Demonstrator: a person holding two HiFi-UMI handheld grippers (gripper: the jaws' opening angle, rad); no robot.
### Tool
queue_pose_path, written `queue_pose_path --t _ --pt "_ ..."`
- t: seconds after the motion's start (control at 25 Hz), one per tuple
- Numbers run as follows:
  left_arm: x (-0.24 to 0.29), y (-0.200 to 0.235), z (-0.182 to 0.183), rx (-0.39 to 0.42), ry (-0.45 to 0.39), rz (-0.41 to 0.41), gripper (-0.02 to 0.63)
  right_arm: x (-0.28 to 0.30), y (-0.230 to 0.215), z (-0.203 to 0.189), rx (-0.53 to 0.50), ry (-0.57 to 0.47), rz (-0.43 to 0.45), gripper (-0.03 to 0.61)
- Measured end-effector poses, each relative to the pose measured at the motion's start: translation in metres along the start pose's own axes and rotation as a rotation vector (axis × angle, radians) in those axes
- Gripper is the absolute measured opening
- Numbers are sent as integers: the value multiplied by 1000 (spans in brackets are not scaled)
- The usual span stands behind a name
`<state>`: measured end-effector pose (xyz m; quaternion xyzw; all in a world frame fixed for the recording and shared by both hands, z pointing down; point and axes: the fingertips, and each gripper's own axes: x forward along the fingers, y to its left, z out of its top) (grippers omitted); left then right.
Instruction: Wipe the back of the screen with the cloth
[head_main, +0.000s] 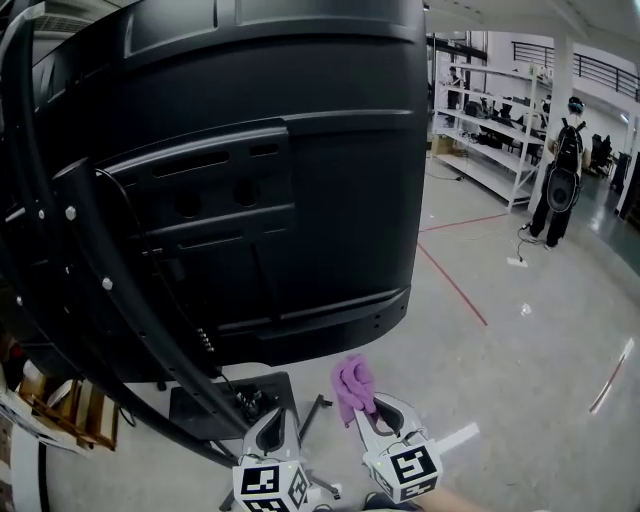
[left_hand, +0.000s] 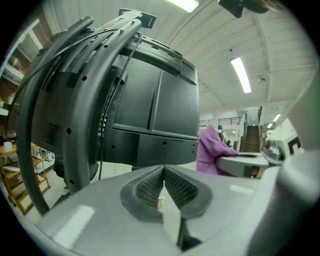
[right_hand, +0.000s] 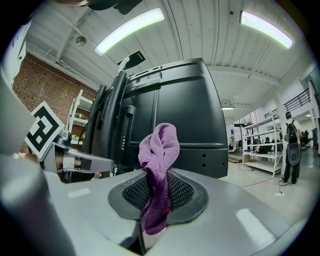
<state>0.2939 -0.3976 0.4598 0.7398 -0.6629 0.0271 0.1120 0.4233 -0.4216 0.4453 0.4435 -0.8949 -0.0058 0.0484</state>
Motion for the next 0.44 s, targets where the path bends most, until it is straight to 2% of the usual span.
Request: queue_pose_path --t 0.24,0.44 --pt "6 -5 1 12 9 -49 8 -2 1 -4 12 15 -15 61" --pt "1 -8 -4 23 36 -64 8 -8 4 -12 -23 34 -31 61"
